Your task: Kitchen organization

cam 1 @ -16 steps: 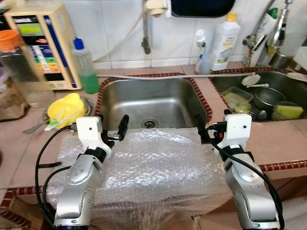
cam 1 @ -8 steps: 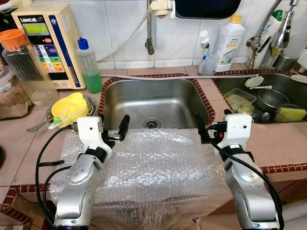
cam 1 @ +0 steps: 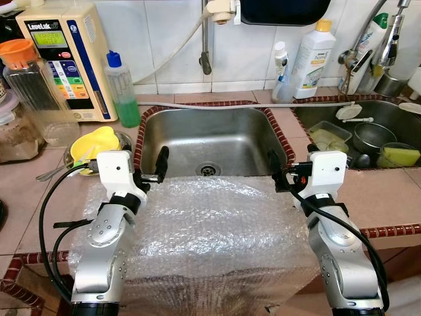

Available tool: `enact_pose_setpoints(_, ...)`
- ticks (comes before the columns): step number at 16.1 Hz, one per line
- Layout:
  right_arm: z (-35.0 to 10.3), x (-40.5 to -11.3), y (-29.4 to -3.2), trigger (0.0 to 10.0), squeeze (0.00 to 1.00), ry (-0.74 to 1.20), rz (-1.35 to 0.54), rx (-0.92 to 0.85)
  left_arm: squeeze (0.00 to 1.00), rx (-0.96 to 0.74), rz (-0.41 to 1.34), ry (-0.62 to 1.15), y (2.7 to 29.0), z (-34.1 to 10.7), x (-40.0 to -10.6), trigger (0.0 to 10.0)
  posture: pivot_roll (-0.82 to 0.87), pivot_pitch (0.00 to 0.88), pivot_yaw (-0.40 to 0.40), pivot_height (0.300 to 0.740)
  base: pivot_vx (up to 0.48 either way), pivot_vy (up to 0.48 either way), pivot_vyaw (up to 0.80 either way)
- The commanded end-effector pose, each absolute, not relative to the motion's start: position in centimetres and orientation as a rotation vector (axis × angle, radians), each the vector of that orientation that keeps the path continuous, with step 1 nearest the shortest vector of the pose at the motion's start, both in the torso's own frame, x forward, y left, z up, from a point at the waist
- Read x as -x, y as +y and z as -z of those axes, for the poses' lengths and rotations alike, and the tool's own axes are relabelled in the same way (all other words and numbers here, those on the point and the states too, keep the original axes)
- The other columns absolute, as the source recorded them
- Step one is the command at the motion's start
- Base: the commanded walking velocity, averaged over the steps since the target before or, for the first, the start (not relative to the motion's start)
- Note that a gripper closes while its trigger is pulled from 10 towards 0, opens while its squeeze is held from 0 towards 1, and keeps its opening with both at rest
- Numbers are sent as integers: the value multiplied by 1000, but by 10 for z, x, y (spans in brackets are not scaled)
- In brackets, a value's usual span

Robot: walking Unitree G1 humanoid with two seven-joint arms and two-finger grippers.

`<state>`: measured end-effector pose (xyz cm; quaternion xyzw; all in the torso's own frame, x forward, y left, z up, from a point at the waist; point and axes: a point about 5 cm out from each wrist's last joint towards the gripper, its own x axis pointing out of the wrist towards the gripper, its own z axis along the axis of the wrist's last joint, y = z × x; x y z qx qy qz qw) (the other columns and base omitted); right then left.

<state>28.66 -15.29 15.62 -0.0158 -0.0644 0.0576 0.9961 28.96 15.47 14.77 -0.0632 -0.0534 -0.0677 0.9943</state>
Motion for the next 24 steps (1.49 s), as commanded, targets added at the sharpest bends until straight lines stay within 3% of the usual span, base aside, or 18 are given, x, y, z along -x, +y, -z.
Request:
enact_pose_setpoints(1, -160, -289, -155, 10000, 0, -143, -110, 32, 0, 120, 130, -123, 153, -153, -291, 10000, 61, 0, 33, 740, 0, 0, 0)
enact_pose_setpoints(7, -159, -288, -155, 10000, 0, -140, -106, 33, 0, 123, 139, -108, 153, -149, -292, 10000, 55, 0, 39, 740, 0, -271, 0)
enact_pose_setpoints(16, -158, -288, -153, 10000, 0, -138, -122, 17, 0, 142, 135, -107, 154, -149, -293, 10000, 56, 0, 42, 740, 0, 0, 0)
enact_pose_setpoints(24, -162, -289, -144, 10000, 0, -132, -208, -5, 0, 106, -33, -112, 176, -146, -301, 10000, 50, 0, 18, 740, 0, 0, 0)
